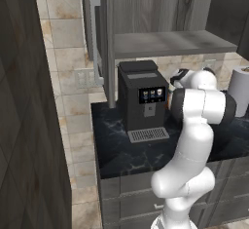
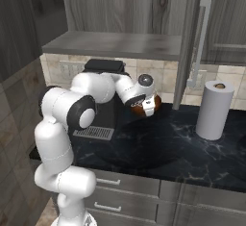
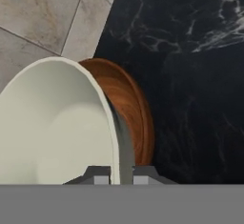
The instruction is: Pick up the bowls on the counter and stack them on top of one another in the open cabinet. Place the smaller bowl on top of the larger bowl.
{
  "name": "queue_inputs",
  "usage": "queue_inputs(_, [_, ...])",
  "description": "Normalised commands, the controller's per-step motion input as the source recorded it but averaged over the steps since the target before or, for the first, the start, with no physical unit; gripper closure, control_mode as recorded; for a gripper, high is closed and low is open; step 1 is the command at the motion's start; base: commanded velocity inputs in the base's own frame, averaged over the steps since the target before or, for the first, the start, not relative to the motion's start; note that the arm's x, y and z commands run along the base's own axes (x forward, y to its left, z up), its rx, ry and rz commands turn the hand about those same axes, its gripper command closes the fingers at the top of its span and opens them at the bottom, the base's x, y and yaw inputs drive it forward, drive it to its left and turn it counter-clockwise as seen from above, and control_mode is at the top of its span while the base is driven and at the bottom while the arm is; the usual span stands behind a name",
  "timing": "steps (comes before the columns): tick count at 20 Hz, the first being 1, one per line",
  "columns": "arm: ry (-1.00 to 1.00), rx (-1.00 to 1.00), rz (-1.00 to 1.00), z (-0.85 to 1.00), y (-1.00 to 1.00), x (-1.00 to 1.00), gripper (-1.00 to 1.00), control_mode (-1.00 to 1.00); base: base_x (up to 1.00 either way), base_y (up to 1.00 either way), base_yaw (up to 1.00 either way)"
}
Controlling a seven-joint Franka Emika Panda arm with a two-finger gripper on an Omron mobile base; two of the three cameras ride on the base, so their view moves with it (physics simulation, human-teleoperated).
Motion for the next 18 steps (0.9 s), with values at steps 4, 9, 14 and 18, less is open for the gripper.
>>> queue_inputs(4, [0.0,0.03,-0.01,-0.2,-0.01,0.18,1.0,-1.0,0.0,0.0,0.0])
queue_inputs(9, [0.0,0.02,-0.01,-0.2,-0.03,0.16,1.0,-1.0,0.0,0.0,0.0])
queue_inputs(14, [0.0,0.0,-0.02,-0.22,-0.01,0.09,1.0,-1.0,0.0,0.0,0.0])
queue_inputs(18, [0.0,0.0,-0.01,-0.18,0.0,0.04,1.0,-1.0,0.0,0.0,0.0])
